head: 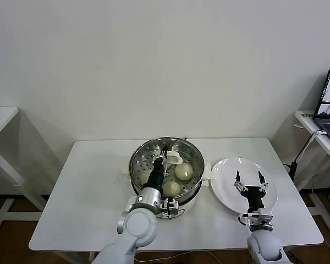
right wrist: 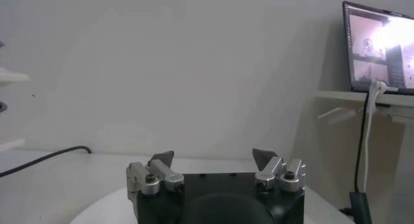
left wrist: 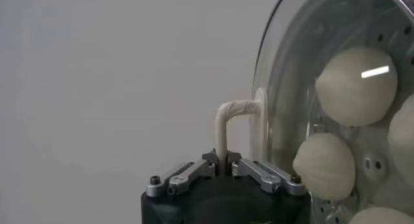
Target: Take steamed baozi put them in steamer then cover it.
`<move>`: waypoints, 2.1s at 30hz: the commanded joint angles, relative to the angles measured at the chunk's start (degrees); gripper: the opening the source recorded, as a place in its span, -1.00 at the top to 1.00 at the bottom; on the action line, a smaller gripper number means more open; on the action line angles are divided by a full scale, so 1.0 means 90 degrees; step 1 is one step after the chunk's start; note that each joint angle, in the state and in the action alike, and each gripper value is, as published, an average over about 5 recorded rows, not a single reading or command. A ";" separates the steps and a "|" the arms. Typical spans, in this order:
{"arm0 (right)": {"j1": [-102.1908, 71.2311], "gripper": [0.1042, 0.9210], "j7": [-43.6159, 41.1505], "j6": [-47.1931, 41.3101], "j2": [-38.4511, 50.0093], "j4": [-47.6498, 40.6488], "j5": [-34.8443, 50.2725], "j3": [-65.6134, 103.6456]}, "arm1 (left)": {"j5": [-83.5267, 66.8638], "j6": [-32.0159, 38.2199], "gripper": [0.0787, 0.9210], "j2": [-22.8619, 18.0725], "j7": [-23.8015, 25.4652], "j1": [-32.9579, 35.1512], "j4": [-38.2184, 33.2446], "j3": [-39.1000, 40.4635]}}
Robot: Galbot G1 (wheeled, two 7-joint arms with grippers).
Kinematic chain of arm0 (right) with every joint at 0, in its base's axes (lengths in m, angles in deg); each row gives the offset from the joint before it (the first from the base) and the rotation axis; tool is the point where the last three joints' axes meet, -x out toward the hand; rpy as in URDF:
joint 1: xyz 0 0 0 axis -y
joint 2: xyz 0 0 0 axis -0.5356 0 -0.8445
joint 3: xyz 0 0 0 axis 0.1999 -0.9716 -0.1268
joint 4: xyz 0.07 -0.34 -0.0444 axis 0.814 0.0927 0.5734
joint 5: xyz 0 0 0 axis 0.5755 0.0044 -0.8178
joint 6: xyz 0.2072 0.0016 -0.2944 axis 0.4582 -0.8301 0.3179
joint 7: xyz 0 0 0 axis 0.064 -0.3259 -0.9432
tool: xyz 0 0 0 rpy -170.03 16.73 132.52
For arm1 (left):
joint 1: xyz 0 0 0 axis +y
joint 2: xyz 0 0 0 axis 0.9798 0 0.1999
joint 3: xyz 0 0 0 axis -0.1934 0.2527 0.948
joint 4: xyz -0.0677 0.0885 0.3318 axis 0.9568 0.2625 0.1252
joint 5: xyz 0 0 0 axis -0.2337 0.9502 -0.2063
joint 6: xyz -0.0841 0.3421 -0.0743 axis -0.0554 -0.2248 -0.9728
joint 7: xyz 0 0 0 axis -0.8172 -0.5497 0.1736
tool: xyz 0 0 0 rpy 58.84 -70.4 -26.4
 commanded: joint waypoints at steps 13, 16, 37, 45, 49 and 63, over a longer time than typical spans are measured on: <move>0.0084 -0.76 -0.0005 -0.0003 0.0000 -0.0036 -0.0012 -0.0032 | 0.0347 -0.0024 0.74 -0.0125 -0.0006 0.0003 0.0221 0.0012; 0.0091 -0.76 -0.0005 -0.0004 -0.0003 -0.0035 -0.0013 -0.0035 | 0.0373 -0.0019 0.74 -0.0138 0.0004 0.0011 0.0250 0.0004; 0.0104 -0.76 -0.0024 -0.0003 -0.0033 -0.0047 -0.0050 -0.0016 | -0.0241 -0.0131 -0.01 0.0094 -0.0004 0.0231 -0.0599 -0.0048; 0.0192 -0.76 0.0009 -0.0009 -0.0074 -0.0027 -0.0085 -0.0030 | -0.0916 -0.0240 -0.44 0.0693 0.0155 0.0511 -0.1824 0.0020; 0.0223 -0.76 0.0076 -0.0014 -0.0046 0.0000 -0.0131 0.0013 | -0.1323 -0.0286 -0.68 0.1100 0.0231 0.0707 -0.2380 -0.0026; 0.0011 -0.76 0.0114 -0.0792 0.0264 0.0954 0.0533 -0.0093 | -0.4988 0.0345 -0.77 0.1540 -0.1903 0.1729 -0.2914 -0.2121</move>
